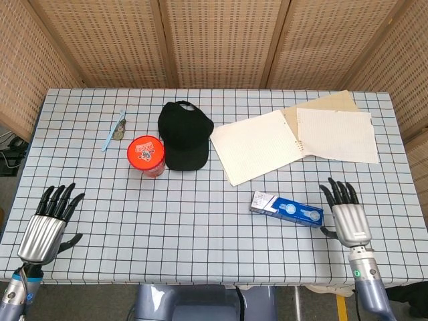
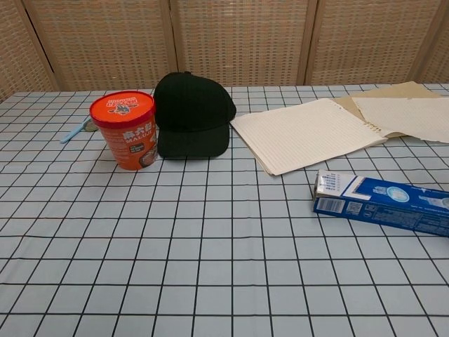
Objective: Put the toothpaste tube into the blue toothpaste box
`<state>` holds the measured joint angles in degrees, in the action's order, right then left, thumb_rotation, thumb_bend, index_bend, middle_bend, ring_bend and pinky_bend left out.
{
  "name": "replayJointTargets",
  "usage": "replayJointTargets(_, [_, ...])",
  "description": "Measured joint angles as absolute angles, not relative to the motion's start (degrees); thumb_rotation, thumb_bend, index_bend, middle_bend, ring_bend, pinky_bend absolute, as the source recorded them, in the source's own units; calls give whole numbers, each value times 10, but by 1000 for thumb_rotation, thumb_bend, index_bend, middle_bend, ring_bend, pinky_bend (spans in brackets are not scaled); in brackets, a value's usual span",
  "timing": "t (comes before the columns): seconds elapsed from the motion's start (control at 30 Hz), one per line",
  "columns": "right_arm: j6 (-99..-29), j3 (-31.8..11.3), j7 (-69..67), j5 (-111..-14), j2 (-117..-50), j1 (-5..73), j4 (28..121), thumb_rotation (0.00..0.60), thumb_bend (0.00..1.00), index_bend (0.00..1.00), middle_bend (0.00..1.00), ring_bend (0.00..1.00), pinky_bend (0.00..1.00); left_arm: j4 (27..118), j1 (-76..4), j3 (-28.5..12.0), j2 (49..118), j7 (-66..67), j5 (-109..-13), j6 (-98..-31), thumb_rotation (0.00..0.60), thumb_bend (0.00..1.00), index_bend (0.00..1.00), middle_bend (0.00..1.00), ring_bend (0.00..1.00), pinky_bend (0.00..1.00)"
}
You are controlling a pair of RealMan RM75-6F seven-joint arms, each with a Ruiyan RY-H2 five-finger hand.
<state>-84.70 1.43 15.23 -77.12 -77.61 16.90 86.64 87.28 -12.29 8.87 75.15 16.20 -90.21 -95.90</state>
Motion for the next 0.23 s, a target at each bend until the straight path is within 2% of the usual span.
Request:
replayJointTargets(0.1, [-883,28,134,-805,-770,137,833,600,169,99,0,0,0,852,-105,90,756,145,-896,-960,600,0,88,0,0,0])
replayJointTargets(0.23, [-891,35,107,-815,-761,116,816,600,169,92,0,0,0,828,-91,93,761,132,-893,-955,600,0,76,0,0,0])
